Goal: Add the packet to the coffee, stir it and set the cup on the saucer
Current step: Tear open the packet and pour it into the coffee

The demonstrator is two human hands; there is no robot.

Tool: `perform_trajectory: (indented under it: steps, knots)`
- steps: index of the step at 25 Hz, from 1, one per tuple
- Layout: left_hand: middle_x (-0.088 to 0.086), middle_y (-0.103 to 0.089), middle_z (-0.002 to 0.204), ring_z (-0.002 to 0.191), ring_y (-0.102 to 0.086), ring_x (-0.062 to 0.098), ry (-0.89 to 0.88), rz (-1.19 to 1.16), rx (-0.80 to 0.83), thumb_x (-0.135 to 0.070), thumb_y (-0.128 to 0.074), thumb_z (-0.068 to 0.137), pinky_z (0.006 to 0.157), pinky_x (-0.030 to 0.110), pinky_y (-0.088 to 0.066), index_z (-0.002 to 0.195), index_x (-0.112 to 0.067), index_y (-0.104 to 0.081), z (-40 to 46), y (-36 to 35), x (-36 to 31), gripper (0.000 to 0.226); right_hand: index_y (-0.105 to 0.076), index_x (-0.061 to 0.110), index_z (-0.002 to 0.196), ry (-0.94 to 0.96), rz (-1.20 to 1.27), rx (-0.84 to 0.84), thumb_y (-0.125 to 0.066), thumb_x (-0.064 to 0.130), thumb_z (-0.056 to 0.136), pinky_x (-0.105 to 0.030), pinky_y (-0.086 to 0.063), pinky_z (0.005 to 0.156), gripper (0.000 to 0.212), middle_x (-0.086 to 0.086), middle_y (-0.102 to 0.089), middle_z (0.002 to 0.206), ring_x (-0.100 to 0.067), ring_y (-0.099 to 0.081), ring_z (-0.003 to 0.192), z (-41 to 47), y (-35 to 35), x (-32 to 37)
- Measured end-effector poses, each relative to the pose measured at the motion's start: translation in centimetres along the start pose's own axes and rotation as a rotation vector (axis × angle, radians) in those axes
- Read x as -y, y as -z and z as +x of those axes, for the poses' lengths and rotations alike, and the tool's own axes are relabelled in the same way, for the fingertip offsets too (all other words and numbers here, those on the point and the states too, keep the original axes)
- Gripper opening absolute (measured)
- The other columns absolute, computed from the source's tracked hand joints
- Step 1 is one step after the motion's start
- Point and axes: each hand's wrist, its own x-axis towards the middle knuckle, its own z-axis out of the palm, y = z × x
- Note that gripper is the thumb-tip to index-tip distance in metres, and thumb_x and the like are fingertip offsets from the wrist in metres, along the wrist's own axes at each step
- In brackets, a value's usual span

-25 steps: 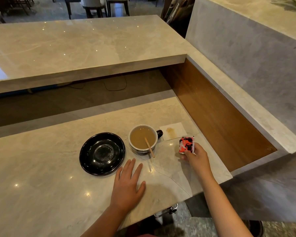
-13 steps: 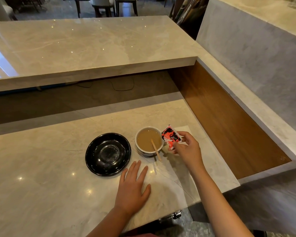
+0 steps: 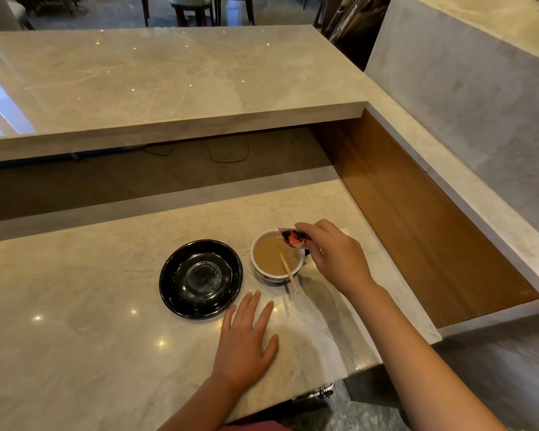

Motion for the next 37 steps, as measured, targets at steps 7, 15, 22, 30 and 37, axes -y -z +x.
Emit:
perform_trajectory:
  steps: [7,15,22,30,37]
  knots:
    - [0.014,-0.044,0.142,0.132,-0.034,0.029,0.003,0.002,0.005,-0.046,-0.04,0.085,0.107,0.043,-0.013,0.133,-0.019,-0.049,0.0,0.1,0.0,0.056,-0.057,0.012,0.12,0.095,-0.095,0.043,-0.059,-0.003,0.082,-0.033,-0.046,0.051,0.041,-0.013,-0.066,0.097,-0.032,-0.06,0.068,0.8,0.3,0.2]
    - [0.013,-0.043,0.143,0.133,-0.033,0.027,0.011,0.027,0.01,-0.045,-0.043,0.084,0.107,0.049,-0.02,0.134,-0.02,-0.048,0.0,-0.1,0.0,0.055,-0.063,0.016,0.101,-0.339,0.261,-0.146,-0.057,0.007,0.088,-0.028,-0.05,0.061,0.017,-0.004,-0.071,0.093,-0.02,-0.064,0.079,-1.0,-1.8,-0.9]
    - [0.014,-0.045,0.141,0.132,-0.036,0.029,0.011,0.047,0.017,-0.046,-0.042,0.084,0.105,0.052,-0.024,0.132,-0.019,-0.05,0.1,-0.1,0.0,0.056,-0.063,0.015,0.083,-0.875,1.104,-0.188,-0.055,0.006,0.091,-0.029,-0.058,0.058,0.014,-0.011,-0.068,0.081,-0.013,-0.065,0.061,-2.9,-3.2,-0.2]
    - [0.012,-0.04,0.145,0.135,-0.03,0.027,0.02,0.059,0.023,-0.046,-0.047,0.084,0.107,0.05,-0.023,0.135,-0.021,-0.046,0.1,-0.3,0.0,0.057,-0.062,0.017,0.084,-0.99,1.541,-0.295,-0.055,0.005,0.089,-0.021,-0.056,0.053,0.015,0.001,-0.076,0.066,-0.01,-0.07,0.063,-3.5,-2.0,-1.3]
    - [0.011,-0.036,0.147,0.137,-0.025,0.026,0.011,0.053,0.017,-0.044,-0.048,0.085,0.109,0.049,-0.02,0.137,-0.02,-0.044,0.0,-0.4,0.0,0.058,-0.064,0.011,0.097,-1.096,1.156,-0.301,-0.054,0.01,0.091,-0.044,-0.051,0.071,0.011,-0.021,-0.065,0.095,-0.033,-0.062,0.079,-6.9,-0.1,-5.9]
